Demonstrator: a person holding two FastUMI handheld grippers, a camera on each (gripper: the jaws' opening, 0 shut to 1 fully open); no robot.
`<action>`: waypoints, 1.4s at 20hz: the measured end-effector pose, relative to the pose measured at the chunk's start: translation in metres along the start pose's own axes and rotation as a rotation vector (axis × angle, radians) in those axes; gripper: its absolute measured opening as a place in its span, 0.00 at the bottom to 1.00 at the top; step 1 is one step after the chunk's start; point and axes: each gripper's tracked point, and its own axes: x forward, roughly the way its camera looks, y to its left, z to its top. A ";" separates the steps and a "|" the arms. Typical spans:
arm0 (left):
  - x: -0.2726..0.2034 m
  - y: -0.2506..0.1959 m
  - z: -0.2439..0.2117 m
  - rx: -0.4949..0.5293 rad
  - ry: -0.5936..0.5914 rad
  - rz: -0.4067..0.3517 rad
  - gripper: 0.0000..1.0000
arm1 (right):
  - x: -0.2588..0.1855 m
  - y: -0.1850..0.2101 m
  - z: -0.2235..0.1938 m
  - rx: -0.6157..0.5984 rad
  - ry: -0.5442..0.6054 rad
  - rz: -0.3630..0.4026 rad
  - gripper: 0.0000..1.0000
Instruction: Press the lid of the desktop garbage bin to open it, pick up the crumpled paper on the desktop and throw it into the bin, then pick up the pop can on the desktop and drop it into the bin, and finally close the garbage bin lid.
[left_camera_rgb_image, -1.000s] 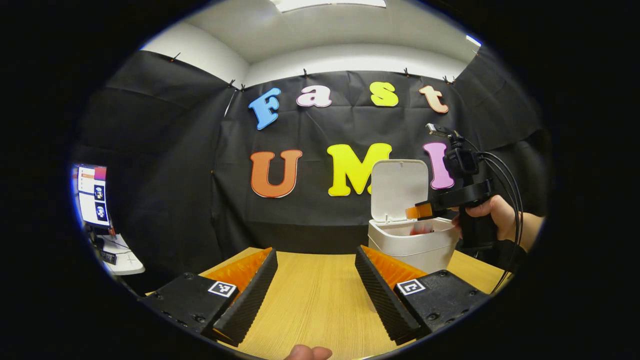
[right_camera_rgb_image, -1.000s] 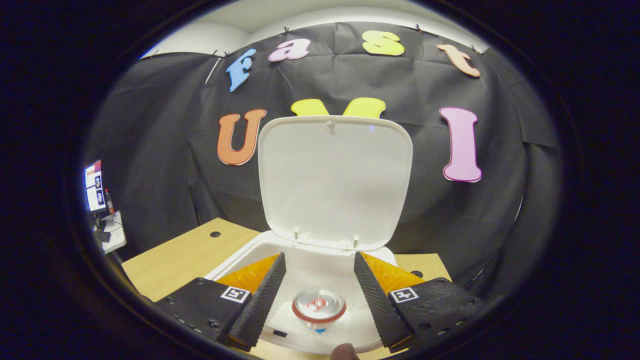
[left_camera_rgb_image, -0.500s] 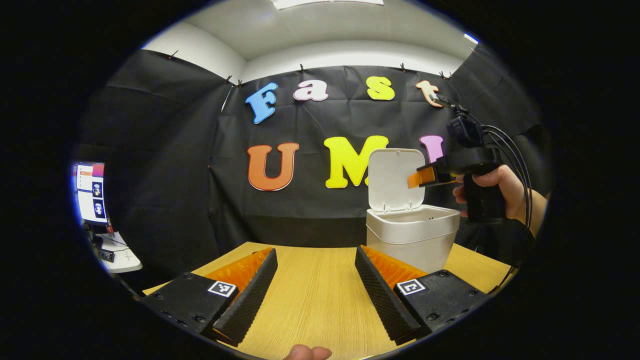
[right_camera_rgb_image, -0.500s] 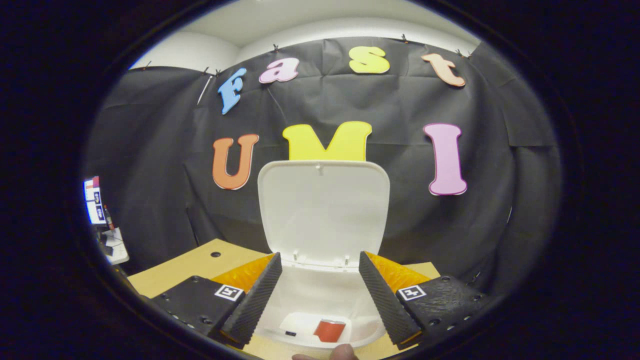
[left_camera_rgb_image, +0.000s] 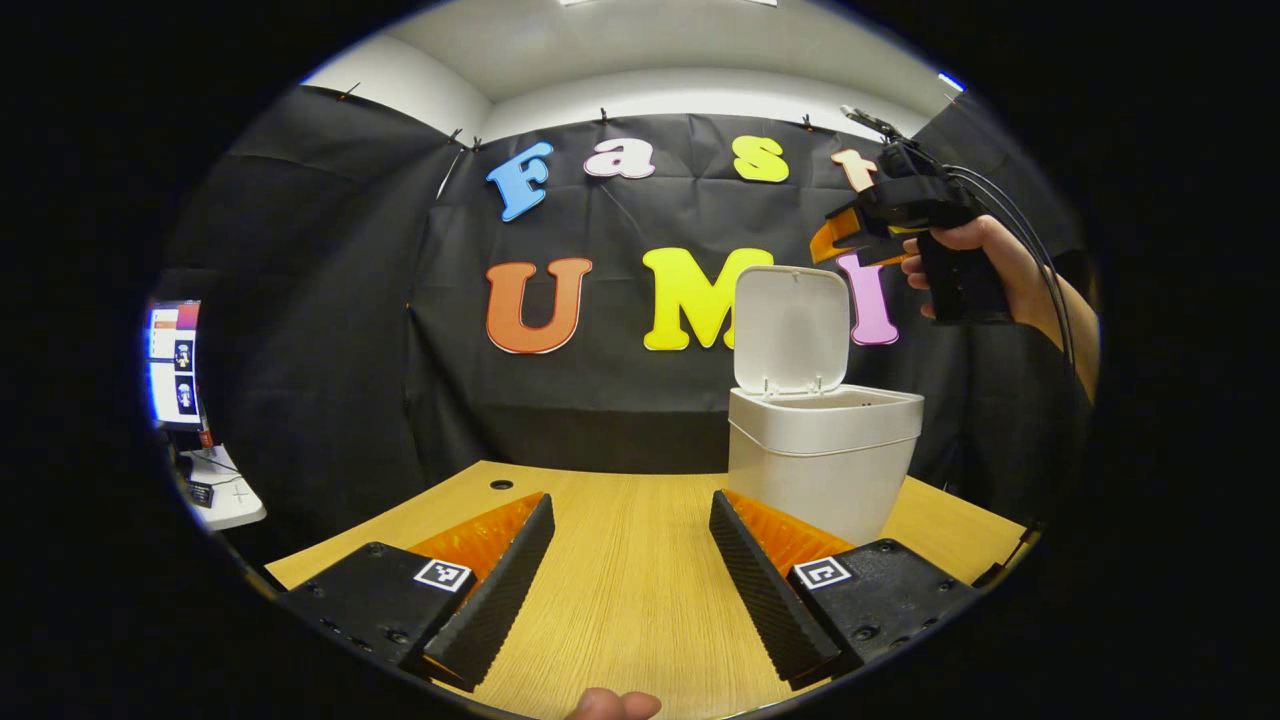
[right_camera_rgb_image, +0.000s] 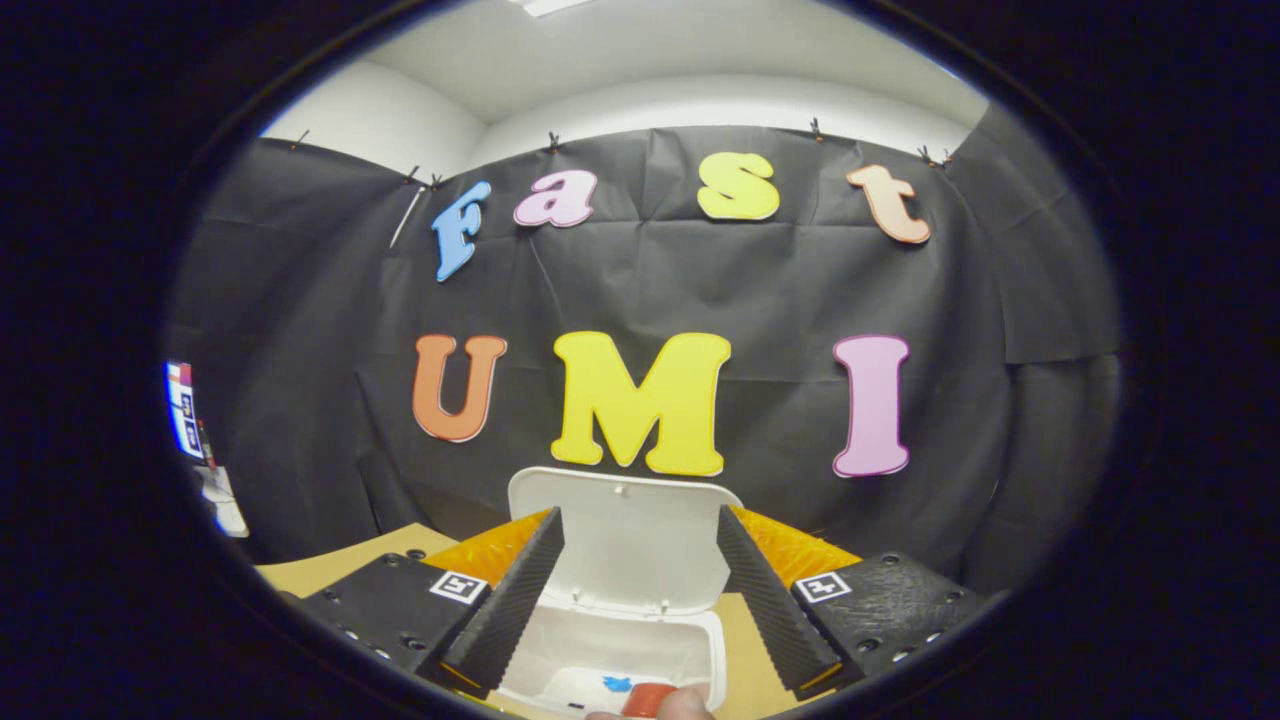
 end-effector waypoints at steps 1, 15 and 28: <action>-0.002 0.001 0.005 0.010 -0.007 0.002 1.00 | 0.006 0.000 0.005 0.000 0.001 -0.010 0.95; -0.013 0.040 0.021 0.013 -0.035 0.085 1.00 | 0.095 0.021 0.021 -0.022 0.086 -0.034 0.92; -0.019 0.036 0.032 0.001 -0.056 0.089 1.00 | 0.066 0.022 -0.004 0.099 0.190 0.025 0.96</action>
